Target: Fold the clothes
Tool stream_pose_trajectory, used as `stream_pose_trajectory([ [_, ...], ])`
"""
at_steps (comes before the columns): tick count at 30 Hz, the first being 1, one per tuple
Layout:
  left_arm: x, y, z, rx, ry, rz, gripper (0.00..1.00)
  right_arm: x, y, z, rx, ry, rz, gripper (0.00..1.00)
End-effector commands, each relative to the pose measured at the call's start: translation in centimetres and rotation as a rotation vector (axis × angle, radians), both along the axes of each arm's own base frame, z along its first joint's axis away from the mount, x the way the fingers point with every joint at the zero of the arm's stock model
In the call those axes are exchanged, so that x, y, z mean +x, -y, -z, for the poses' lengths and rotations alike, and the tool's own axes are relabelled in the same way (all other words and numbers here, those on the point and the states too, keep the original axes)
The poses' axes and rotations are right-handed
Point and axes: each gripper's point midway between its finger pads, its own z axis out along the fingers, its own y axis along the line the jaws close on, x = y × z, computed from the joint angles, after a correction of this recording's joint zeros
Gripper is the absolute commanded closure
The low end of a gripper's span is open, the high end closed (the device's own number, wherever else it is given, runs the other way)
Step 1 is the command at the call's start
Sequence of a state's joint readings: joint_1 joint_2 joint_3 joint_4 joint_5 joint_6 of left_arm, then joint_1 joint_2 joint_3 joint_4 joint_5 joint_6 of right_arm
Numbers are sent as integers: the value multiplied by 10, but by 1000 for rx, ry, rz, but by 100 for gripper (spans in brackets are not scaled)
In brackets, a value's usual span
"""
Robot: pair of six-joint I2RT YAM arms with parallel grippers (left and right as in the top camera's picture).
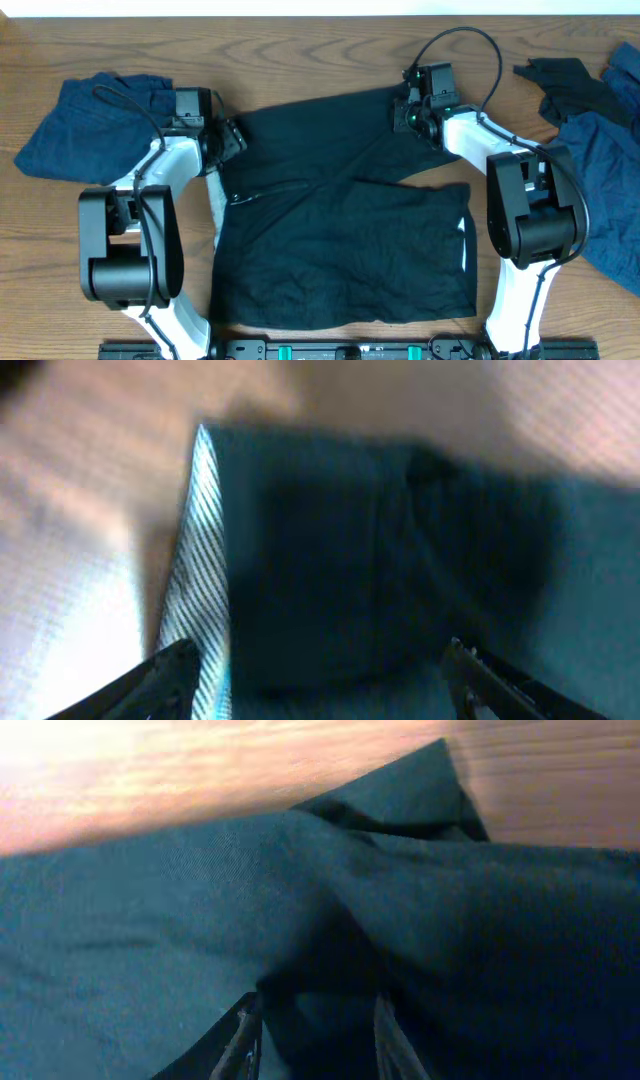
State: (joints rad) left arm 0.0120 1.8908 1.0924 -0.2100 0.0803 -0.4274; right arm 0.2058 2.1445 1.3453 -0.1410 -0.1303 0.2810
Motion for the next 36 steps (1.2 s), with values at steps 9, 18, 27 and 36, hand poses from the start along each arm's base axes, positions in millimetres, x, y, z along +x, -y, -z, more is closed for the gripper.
stream_pose_trajectory([
  [9, 29, 13, -11, -40, 142, 100, 20, 25, 78, 9, -3, -28, 259, 56],
  [18, -28, 30, -33, -82, -30, 251, 1, 36, 94, -77, -96, -37, 148, 33],
  [27, -124, 26, -96, -72, -195, 247, 2, -34, 111, -170, -135, -124, 124, 1],
  [36, -227, 28, -93, -161, -584, 41, 4, -102, 124, -191, -184, -282, 173, 1],
])
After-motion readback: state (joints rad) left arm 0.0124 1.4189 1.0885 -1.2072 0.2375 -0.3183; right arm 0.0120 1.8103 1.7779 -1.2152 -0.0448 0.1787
